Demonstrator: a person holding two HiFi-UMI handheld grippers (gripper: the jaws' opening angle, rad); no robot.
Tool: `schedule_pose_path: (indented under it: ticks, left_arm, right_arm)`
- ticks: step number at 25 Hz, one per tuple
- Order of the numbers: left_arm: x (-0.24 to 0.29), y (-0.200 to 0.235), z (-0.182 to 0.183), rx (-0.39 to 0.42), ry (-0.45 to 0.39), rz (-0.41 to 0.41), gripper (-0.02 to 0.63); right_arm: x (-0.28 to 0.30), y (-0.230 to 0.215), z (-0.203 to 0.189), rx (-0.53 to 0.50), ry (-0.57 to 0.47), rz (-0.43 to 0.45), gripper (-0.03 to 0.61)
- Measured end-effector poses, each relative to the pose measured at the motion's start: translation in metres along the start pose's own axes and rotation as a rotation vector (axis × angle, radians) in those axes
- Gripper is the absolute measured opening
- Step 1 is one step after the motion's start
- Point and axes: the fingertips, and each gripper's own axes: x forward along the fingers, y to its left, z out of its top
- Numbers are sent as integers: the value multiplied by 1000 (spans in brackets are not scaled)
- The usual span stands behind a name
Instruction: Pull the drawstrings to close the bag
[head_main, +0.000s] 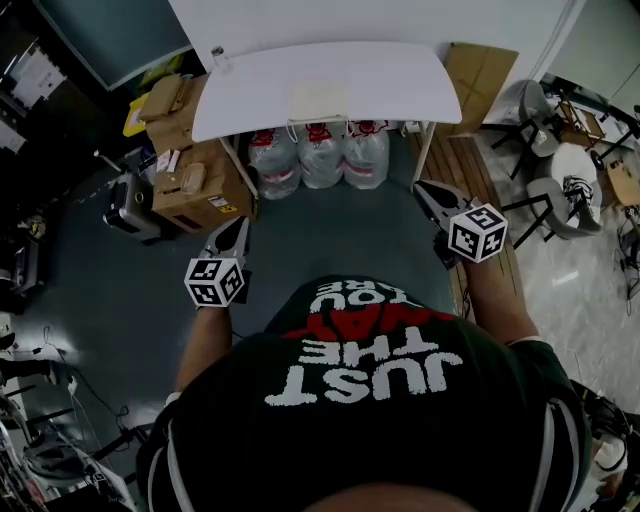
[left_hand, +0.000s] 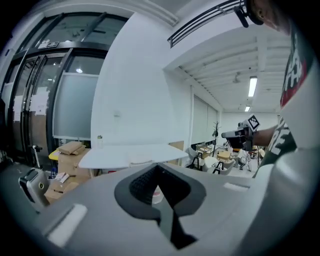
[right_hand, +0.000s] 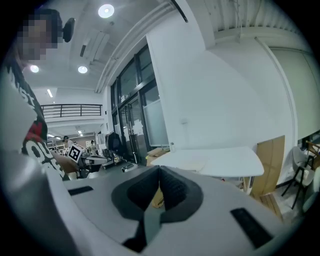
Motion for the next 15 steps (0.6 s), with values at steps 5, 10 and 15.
schedule_pose_path:
  ticks: [5, 10, 15]
  left_arm:
    - [19, -27, 7, -79, -14, 29, 0]
    - [26, -43, 0, -103, 11, 44, 0]
    - [35, -20, -8, -136, 23, 67, 0]
  right_arm:
    - [-16, -31, -4, -24, 12, 19, 8]
    - [-12, -48, -14, -10, 25, 54, 8]
    - [16, -54, -19, -6, 46, 79, 8]
